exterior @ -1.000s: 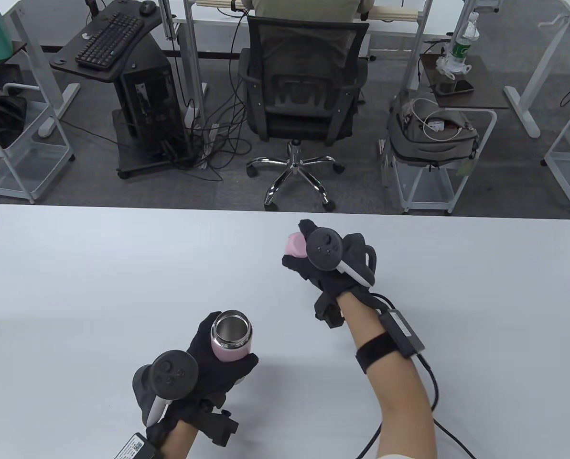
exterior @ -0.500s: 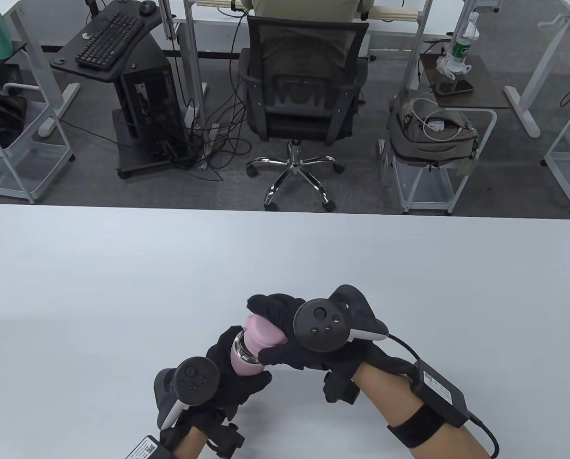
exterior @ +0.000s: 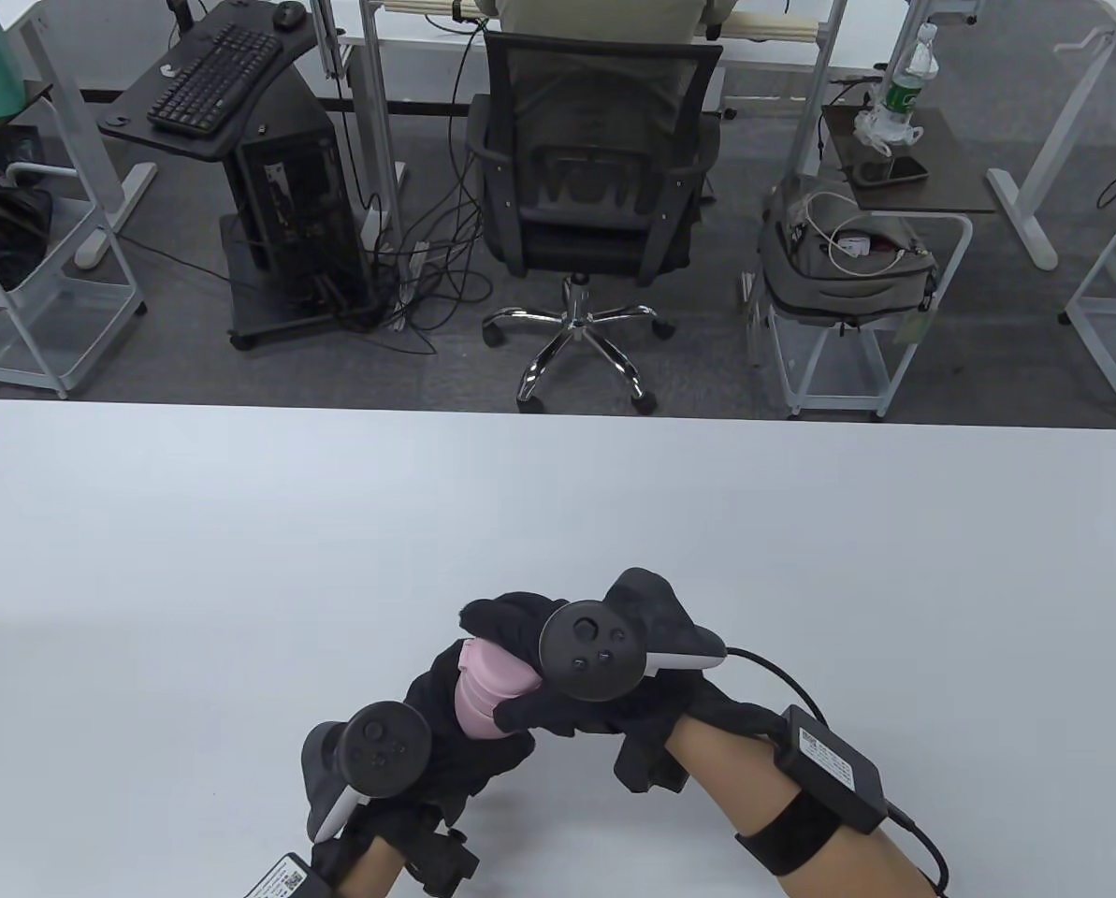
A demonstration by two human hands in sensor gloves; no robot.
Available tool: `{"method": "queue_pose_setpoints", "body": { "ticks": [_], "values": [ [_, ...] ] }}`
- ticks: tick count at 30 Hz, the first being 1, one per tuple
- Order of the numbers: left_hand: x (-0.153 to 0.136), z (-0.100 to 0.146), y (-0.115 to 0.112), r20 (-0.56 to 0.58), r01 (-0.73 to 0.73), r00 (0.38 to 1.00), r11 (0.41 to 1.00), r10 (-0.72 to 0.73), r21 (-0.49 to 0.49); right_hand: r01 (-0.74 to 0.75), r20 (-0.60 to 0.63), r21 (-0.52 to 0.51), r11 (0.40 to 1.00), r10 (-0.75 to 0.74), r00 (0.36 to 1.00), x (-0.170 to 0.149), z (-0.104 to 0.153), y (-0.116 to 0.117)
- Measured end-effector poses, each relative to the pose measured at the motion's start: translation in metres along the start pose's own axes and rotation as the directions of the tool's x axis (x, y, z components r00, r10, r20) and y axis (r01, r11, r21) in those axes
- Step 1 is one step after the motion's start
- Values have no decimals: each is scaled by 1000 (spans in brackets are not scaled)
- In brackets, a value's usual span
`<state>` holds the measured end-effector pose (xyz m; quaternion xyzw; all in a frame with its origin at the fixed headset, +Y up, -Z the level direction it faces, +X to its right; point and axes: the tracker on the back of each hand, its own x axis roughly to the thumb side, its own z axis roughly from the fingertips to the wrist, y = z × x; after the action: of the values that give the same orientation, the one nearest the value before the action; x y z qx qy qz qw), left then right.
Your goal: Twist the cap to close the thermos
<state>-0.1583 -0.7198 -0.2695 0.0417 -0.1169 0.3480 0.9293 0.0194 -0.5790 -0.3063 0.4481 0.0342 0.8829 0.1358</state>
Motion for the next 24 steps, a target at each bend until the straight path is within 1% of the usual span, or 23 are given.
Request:
{"method": "queue_pose_setpoints", "body": {
  "ticks": [1,6,8,10,12,14,15,16,17,18,20,24],
  "values": [
    [-1,0,0,-1,-1,1000,1000,1,-1,-11,-4,-6,1000,11,1000,0,0,0],
    [-2,-1,-1,-3,12,1000,1000,-12,-9,-121,-101,-67,990,114,988,1,1,6],
    [-1,-1,-2,1,22,1000,1000,-22,-11,-192,-126,-74,979,182,975,3,0,8],
    [0,0,-2,1,18,1000,1000,-18,-14,-249,-162,-54,967,238,958,6,0,10],
    [-1,-1,-3,0,26,1000,1000,-26,-12,-286,-187,3,958,282,941,9,-2,10],
    [-1,-1,-2,1,38,999,999,-38,-5,-259,-174,82,963,269,947,10,-1,9],
    [-1,-1,-1,-1,35,999,999,-35,-4,-233,-153,95,968,246,957,11,-1,7],
    [-1,-1,0,-3,27,1000,1000,-27,-2,-185,-95,113,976,196,976,12,-1,5],
    [-2,-1,0,-4,26,1000,1000,-26,0,-163,-73,112,980,172,982,13,-2,4],
    [-2,-1,1,-5,24,1000,1000,-24,2,-122,-65,128,984,131,989,13,-3,2],
    [-2,-1,1,-4,25,1000,1000,-25,3,-103,-74,152,983,116,991,13,-4,1],
    [-2,0,-1,-6,33,999,999,-33,-3,-130,-90,150,980,145,985,14,-7,3]
  ]
}}
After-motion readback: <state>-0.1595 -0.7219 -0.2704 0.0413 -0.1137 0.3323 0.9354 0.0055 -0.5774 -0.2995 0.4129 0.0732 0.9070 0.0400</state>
